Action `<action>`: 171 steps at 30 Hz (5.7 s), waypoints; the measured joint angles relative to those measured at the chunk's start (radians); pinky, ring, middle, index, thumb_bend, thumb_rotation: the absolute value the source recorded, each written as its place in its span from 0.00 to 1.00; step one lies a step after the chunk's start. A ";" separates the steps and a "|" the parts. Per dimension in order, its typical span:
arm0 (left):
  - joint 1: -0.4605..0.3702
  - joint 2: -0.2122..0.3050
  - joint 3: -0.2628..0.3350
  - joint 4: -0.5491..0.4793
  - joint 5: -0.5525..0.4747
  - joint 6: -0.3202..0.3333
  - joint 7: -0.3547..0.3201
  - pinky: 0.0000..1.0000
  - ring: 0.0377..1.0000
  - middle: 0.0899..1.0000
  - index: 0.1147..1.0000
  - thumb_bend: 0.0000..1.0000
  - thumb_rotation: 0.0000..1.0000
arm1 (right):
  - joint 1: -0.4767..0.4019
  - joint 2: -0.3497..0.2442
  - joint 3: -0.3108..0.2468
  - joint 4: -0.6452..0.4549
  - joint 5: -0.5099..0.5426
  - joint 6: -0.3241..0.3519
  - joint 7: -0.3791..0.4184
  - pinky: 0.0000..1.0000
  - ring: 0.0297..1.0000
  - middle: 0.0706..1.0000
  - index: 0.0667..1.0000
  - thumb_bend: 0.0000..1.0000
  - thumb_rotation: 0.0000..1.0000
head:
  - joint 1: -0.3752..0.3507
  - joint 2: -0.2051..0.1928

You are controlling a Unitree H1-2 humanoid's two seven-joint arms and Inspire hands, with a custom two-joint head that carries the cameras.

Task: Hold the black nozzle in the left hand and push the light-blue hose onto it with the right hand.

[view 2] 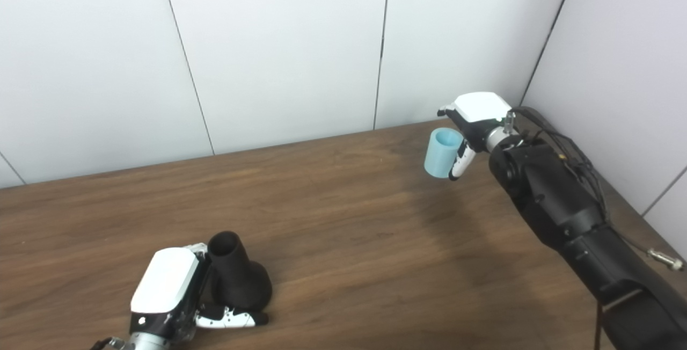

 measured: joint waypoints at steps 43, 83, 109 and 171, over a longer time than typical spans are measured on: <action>-0.004 -0.018 0.004 0.001 0.008 0.019 -0.012 0.58 0.56 0.43 0.42 0.52 0.00 | -0.006 0.029 -0.015 0.076 0.207 -0.032 -0.073 0.64 0.70 0.76 0.74 0.91 0.04 | 0.028 0.012; 0.003 -0.041 -0.013 -0.019 0.053 0.072 -0.031 0.59 0.56 0.44 0.42 0.52 0.00 | 0.066 0.036 -0.066 -0.179 0.220 -0.134 -0.166 0.41 0.39 0.49 0.45 0.52 0.00 | 0.184 0.043; 0.007 -0.079 -0.068 -0.033 0.126 0.170 -0.031 0.59 0.56 0.46 0.41 0.52 0.00 | 0.189 0.341 -0.041 -0.740 0.327 -0.024 0.044 0.31 0.36 0.47 0.52 0.49 0.00 | 0.362 0.046; 0.001 -0.099 -0.130 -0.049 0.193 0.257 -0.063 0.58 0.56 0.46 0.41 0.52 0.00 | 0.230 0.450 0.019 -0.760 0.325 -0.108 0.034 0.34 0.37 0.47 0.48 0.50 0.00 | 0.419 0.074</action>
